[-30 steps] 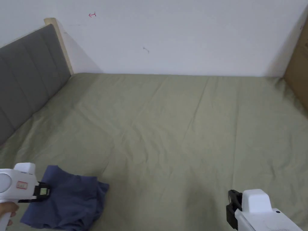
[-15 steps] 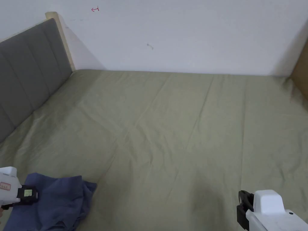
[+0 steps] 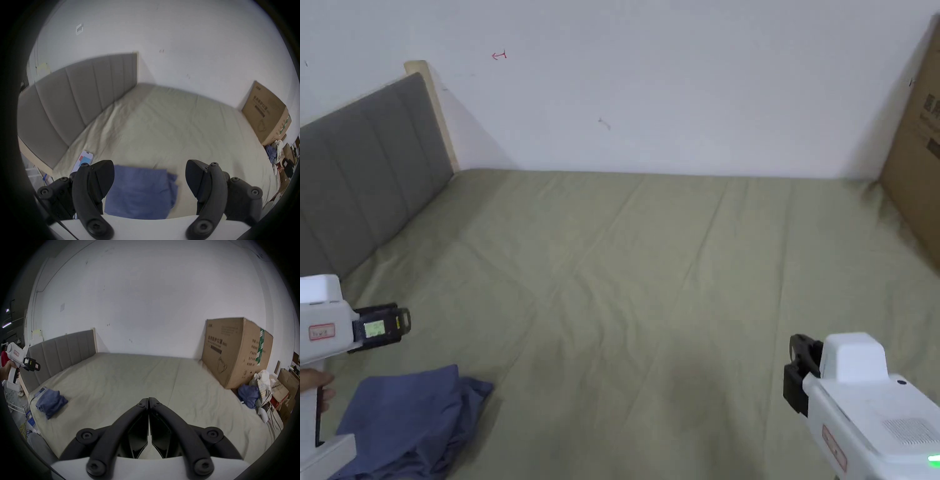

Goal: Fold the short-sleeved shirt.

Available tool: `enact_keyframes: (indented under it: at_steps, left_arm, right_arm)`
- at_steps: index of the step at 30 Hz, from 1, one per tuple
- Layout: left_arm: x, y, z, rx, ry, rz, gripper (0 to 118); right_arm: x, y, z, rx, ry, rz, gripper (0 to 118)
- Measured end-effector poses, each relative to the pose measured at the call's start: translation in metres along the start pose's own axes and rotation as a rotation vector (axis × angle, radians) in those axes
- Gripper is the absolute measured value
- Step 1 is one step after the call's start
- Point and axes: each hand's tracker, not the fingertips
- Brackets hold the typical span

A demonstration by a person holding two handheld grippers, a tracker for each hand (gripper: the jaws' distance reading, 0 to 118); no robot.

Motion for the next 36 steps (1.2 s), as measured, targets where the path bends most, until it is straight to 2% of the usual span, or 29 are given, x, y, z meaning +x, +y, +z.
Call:
enact_keyframes:
  at_steps: [11,20,22,23,24,25,27,29,36]
  left_arm:
    - [0.117,0.005,0.106,0.521,-0.032,-0.059,95]
    - [0.196,-0.039,0.127,0.677,-0.041,-0.092,89]
    - [0.205,-0.050,0.121,0.694,-0.056,-0.099,75]
    - [0.210,-0.055,0.120,0.698,-0.060,-0.105,62]
    - [0.215,-0.058,0.119,0.695,-0.066,-0.107,39]
    - [0.220,-0.062,0.119,0.691,-0.082,-0.102,24]
    - [0.225,-0.066,0.116,0.669,-0.135,-0.088,5]
    - [0.233,-0.070,0.115,0.658,-0.144,-0.099,0]
    - [0.245,-0.076,0.112,0.647,-0.206,-0.137,0]
  right_arm:
    - [0.030,0.062,0.051,0.202,-0.063,0.026,0]
    - [0.054,0.068,0.075,0.259,-0.120,0.028,0]
    - [0.058,0.067,0.079,0.263,-0.129,0.023,0]
    - [0.060,0.067,0.080,0.265,-0.132,0.021,0]
    - [0.061,0.066,0.081,0.266,-0.136,0.020,0]
    - [0.062,0.066,0.083,0.269,-0.141,0.021,0]
    - [0.064,0.065,0.085,0.270,-0.147,0.019,0]
    - [0.066,0.064,0.086,0.273,-0.152,0.015,0]
    - [0.068,0.062,0.089,0.273,-0.167,0.016,0]
